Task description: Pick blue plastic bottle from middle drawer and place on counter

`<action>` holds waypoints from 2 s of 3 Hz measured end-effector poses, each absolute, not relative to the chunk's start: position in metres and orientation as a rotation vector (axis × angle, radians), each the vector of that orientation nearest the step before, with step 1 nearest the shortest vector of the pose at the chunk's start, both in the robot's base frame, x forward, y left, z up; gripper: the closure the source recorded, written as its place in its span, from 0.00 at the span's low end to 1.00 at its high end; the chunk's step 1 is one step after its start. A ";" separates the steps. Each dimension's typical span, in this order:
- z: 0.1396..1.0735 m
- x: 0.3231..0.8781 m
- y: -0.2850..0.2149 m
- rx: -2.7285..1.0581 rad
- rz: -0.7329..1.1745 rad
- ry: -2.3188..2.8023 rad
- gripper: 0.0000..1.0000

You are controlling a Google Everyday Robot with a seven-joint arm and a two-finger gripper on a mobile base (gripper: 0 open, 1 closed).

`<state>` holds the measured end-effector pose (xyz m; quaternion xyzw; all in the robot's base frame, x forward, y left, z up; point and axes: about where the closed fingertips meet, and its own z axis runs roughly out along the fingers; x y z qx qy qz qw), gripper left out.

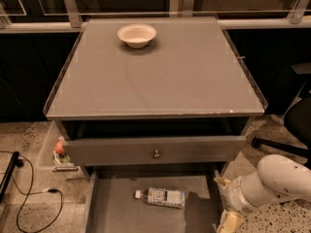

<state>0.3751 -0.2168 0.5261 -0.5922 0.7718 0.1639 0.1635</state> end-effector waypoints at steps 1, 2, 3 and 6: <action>0.526 0.375 -0.217 -1.689 0.467 2.201 0.00; 0.513 0.391 -0.209 -1.678 0.414 2.118 0.00; 0.487 0.419 -0.189 -1.677 0.313 1.989 0.00; 0.431 0.477 -0.141 -1.717 0.269 1.786 0.00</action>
Offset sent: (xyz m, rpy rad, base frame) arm 0.0538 0.0234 -0.0360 0.0761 -0.2860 0.0330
